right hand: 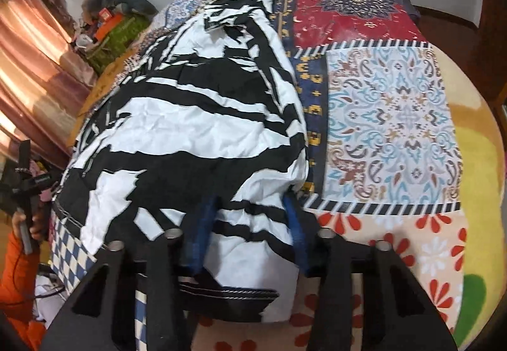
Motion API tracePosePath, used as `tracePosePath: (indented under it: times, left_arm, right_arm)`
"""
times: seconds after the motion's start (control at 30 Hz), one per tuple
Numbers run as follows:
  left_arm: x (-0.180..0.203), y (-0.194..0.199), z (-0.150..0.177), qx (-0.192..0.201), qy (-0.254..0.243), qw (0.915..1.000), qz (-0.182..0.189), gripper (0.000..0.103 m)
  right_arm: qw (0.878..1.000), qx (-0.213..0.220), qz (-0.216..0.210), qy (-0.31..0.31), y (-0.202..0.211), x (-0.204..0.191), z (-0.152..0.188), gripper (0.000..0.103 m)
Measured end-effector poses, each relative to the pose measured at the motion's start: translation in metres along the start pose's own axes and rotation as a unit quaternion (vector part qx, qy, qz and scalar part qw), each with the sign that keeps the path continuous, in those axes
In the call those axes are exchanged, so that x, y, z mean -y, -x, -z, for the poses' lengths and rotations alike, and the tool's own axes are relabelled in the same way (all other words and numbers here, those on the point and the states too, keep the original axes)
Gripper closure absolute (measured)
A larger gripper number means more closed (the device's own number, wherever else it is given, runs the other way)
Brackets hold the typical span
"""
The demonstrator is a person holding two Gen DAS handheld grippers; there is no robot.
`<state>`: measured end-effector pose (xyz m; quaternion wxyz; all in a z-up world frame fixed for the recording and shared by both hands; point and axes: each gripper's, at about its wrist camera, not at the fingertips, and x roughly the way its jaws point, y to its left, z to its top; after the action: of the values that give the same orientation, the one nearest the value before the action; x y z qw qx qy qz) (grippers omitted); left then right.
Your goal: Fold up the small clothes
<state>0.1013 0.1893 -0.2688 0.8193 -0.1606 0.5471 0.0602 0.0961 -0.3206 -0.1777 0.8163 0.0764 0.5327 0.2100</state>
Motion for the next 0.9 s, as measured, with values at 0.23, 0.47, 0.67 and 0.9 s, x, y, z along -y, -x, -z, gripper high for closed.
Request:
tracePosePath:
  times: [0.23, 0.47, 0.67, 0.9]
  left_arm:
    - [0.015, 0.016, -0.004, 0.005, -0.024, 0.9996, -0.014, 0.096]
    - [0.037, 0.067, -0.032, 0.083, -0.056, 0.9947, -0.023, 0.096]
    - [0.073, 0.108, -0.073, 0.159, -0.088, 0.9828, -0.031, 0.097]
    - [0.097, 0.121, -0.131, 0.204, -0.086, 0.9741, -0.047, 0.097]
  right_arm:
    - [1.000, 0.018, -0.003, 0.021, 0.007, -0.013, -0.008, 0.097]
    - [0.997, 0.075, -0.008, 0.017, 0.035, -0.010, -0.036, 0.098]
    - [0.992, 0.125, 0.003, 0.032, 0.055, -0.018, -0.071, 0.098]
    - [0.984, 0.174, 0.016, 0.040, 0.069, -0.019, -0.124, 0.099]
